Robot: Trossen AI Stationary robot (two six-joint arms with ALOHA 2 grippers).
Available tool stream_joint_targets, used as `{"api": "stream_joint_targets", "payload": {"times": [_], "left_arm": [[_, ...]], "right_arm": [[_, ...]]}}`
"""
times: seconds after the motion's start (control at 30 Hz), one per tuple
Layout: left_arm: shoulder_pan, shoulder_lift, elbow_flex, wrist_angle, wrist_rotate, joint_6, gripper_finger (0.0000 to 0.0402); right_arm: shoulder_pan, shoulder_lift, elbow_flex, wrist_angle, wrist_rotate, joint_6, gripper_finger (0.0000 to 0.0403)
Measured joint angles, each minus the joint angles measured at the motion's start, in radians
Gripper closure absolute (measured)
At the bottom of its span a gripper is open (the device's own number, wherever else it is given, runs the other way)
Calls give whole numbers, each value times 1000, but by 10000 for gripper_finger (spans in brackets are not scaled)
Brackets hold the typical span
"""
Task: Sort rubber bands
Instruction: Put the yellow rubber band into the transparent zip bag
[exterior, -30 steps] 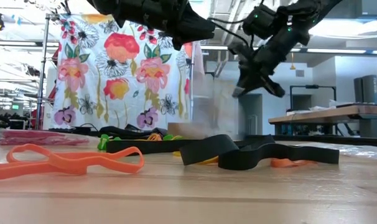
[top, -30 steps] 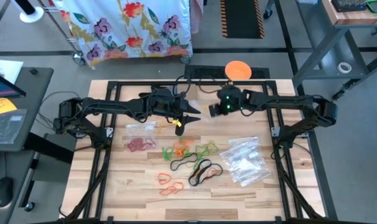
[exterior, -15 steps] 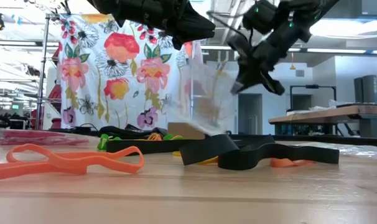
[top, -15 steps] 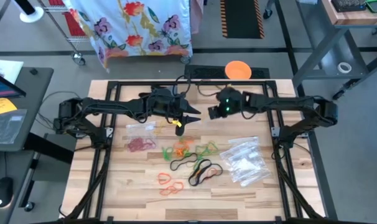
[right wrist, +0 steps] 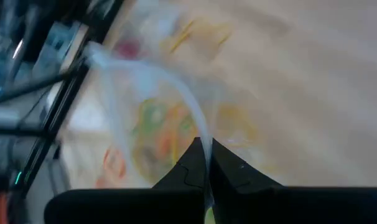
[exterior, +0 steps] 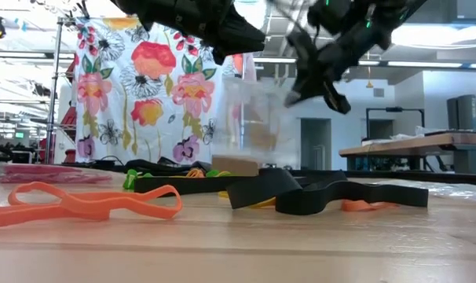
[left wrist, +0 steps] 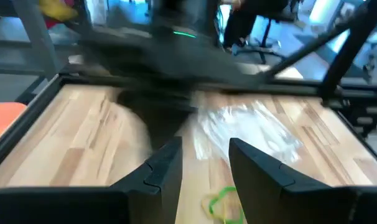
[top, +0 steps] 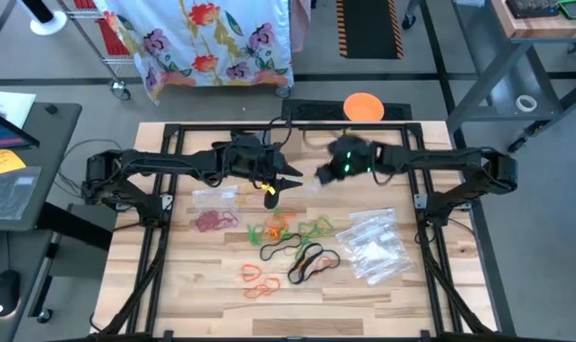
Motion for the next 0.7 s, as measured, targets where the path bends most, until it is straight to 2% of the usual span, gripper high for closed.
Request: {"api": "stream_joint_targets", "payload": {"times": [0.13,0.3,0.47,0.57,0.7], "left_arm": [[-22,-51,0,-241,-24,58,276],[-100,-57,-43,-499,-147,10,287],[-163,-55,-152,-522,-335,-88,300],[-159,-55,-213,-515,-467,-136,307],[-100,-55,-265,-500,-481,-193,314]], "right_arm": [[-35,0,0,-40,5,-5,403],[-66,0,-1,-107,14,-7,403],[-50,0,-1,-100,-2,-7,403],[-49,0,-1,-95,6,-7,403],[-41,0,-1,-81,3,-7,403]]}}
